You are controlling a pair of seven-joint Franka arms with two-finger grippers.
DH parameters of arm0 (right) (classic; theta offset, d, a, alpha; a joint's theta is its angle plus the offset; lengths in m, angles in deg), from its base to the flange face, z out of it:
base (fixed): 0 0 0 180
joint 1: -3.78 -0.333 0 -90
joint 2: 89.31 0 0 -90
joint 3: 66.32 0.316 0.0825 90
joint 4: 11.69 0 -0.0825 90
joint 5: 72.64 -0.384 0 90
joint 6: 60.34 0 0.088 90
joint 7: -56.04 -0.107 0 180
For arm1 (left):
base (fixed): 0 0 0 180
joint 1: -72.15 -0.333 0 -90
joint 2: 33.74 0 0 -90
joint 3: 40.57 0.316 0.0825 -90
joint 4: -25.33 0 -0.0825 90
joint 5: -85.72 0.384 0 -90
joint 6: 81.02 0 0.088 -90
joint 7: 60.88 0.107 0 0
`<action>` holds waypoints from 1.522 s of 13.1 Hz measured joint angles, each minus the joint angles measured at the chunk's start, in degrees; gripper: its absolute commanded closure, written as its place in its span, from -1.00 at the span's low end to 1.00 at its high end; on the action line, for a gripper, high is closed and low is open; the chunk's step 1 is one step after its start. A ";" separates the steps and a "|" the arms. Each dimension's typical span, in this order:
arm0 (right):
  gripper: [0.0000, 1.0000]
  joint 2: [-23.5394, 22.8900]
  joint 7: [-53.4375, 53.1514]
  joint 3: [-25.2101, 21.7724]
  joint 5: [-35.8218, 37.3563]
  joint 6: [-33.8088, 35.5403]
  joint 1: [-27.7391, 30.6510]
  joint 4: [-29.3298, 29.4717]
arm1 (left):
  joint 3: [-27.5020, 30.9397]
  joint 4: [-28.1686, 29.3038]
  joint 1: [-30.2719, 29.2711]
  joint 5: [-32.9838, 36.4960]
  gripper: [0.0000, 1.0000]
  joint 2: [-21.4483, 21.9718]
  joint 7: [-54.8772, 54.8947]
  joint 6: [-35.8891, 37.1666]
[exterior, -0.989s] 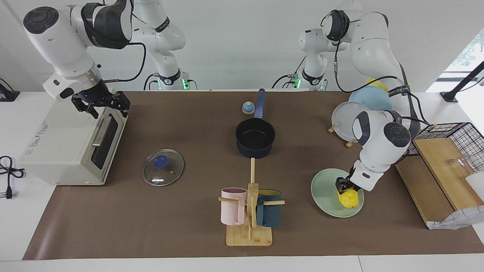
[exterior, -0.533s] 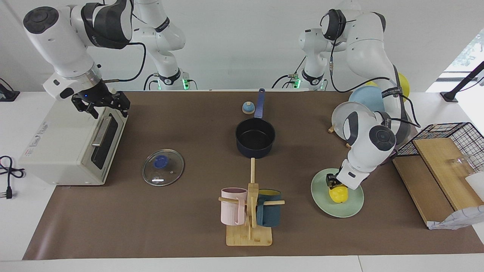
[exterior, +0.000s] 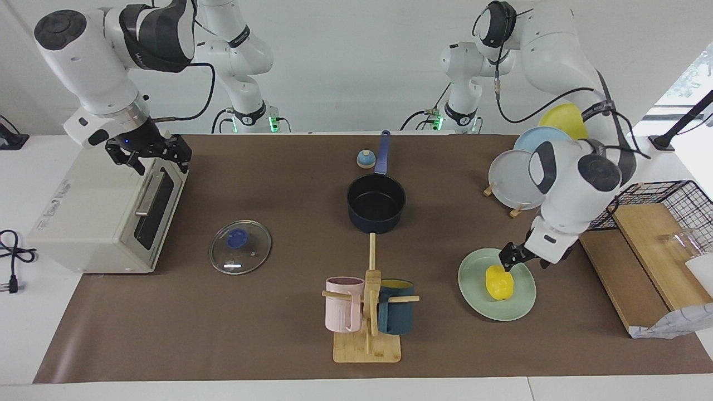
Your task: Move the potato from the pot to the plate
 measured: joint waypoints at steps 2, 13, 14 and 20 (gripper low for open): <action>-1.00 0.00 0.00 0.00 0.00 0.00 0.00 0.00 | 0.09 -0.11 -0.71 0.00 -1.00 6.92 0.00 7.66; -1.00 0.00 0.00 0.00 0.00 0.00 0.00 0.00 | -0.09 14.17 -1.34 -1.51 -1.00 24.05 -0.06 12.36; -1.00 0.00 0.00 0.00 0.00 0.00 0.00 0.00 | -0.13 15.25 -1.32 -1.65 -1.00 24.42 -0.06 11.71; -1.00 0.00 0.00 0.00 0.00 0.00 0.00 0.00 | -0.18 10.34 -1.31 -1.69 -1.00 24.76 -0.06 19.16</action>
